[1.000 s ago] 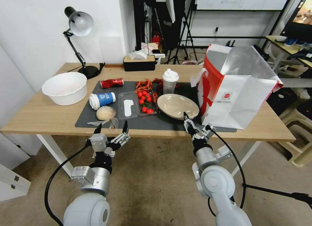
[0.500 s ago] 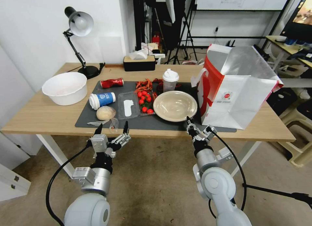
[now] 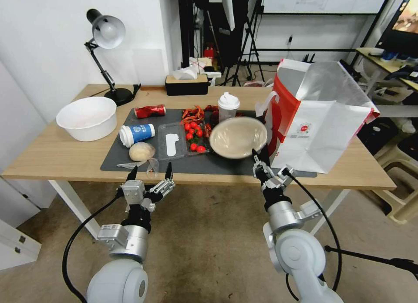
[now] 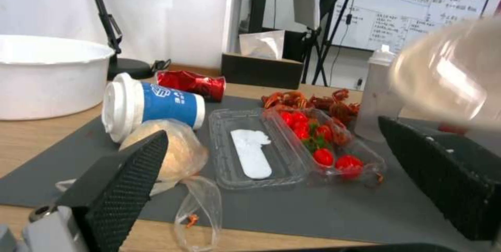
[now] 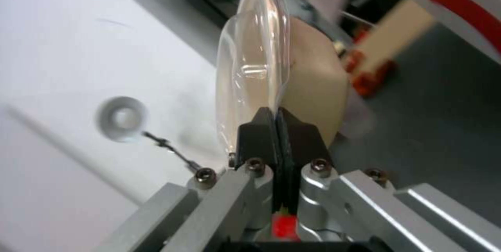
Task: Pick up the trash from the table and place it into the takeout bag.
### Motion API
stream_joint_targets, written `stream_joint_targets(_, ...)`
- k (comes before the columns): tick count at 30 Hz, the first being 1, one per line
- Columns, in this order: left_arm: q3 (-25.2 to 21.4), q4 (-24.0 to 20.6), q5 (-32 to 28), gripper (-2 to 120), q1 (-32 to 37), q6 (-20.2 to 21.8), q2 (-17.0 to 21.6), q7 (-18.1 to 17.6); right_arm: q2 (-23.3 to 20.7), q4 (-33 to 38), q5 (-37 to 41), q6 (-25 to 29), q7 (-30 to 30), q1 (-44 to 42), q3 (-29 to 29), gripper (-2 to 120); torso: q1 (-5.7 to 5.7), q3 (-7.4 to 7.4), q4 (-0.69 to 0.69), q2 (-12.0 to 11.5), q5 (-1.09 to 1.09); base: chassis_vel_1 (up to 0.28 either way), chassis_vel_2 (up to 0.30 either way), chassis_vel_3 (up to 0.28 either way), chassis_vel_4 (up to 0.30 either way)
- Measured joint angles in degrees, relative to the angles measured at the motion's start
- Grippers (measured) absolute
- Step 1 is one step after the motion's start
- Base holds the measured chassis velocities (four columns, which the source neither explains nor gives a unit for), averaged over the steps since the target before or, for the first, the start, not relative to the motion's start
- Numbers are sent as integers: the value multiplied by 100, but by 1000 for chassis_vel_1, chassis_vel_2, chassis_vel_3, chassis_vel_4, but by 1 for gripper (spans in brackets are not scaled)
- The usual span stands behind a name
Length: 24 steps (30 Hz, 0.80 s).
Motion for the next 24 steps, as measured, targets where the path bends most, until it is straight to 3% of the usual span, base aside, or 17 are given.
stream_joint_targets(9, 21, 20, 21, 100, -10, -39, -13, 2, -233, 1040, 33, -126, -531, 17, 137, 0, 0, 0, 0, 0, 1, 0, 0, 0, 0)
stream_joint_targets(12, 25, 13, 41, 100, 3, -57, -16, 4, -467, 1463, 37, -117, -625, 385, 695, 0, 0, 0, -1, 0, 2, 0, 0, 0, 0)
stream_joint_targets(18, 48, -18, 86, 100, 32, -85, -20, 15, -927, 1499, -298, -69, -332, 1004, 1400, 0, 0, 0, 1, 0, 1, 0, 0, 0, 0)
stream_joint_targets(21, 93, -26, 121, 100, 49, -107, -29, 29, -1370, 1124, -576, -225, 83, 1462, 1985, 0, 0, 1, 0, 0, 0, 0, 0, 0, 0)
stream_joint_targets(24, 105, -27, 128, 100, 52, -116, -30, 35, -1505, 884, -761, -360, 303, 1598, 2102, 0, 0, 0, 0, 0, 1, 0, 0, 0, 0)
